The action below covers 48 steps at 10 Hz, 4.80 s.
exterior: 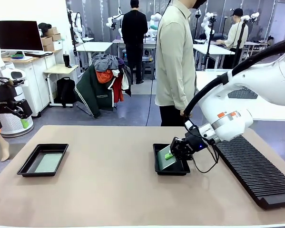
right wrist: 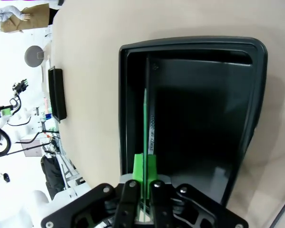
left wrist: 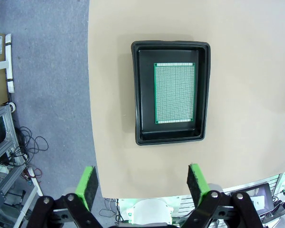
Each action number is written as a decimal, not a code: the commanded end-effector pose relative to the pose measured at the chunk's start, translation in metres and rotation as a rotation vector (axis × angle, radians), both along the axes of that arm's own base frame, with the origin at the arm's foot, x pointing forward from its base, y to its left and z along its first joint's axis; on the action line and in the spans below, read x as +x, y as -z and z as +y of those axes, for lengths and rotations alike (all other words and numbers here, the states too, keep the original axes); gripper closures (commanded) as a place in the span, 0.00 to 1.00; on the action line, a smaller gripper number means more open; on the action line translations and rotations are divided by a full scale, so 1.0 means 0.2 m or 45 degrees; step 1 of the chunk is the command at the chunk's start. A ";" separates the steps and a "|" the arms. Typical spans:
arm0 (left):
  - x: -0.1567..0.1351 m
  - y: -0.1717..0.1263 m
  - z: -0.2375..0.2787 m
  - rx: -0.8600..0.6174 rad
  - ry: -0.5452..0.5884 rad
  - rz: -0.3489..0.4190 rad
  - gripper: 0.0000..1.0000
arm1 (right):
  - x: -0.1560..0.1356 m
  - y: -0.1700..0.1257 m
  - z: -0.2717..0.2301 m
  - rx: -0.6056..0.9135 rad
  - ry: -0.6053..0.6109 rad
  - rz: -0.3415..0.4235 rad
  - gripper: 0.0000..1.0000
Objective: Inspect and transfer BCBs to ESD trays.
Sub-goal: Pick up the Blank PCB from the PCB Rack and place it in the right ESD tray, then pick up the ESD tray and place it on the left side of the table.
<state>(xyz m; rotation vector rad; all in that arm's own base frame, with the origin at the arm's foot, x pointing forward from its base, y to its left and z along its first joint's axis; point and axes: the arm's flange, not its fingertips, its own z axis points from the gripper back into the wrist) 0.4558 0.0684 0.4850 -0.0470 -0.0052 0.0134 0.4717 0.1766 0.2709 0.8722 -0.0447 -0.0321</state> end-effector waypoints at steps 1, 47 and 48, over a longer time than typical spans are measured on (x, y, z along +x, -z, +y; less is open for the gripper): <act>0.00 0.01 0.00 -0.006 -0.005 -0.013 0.00 | 0.01 -0.07 0.07 -0.109 0.009 0.028 0.90; -0.02 -0.09 -0.18 0.006 -0.012 -0.046 0.00 | -0.30 -0.86 -0.25 -0.598 0.058 0.026 0.00; -0.03 -0.12 -0.27 0.003 -0.014 -0.062 0.00 | -0.30 -0.87 -0.30 -0.546 0.039 0.034 0.00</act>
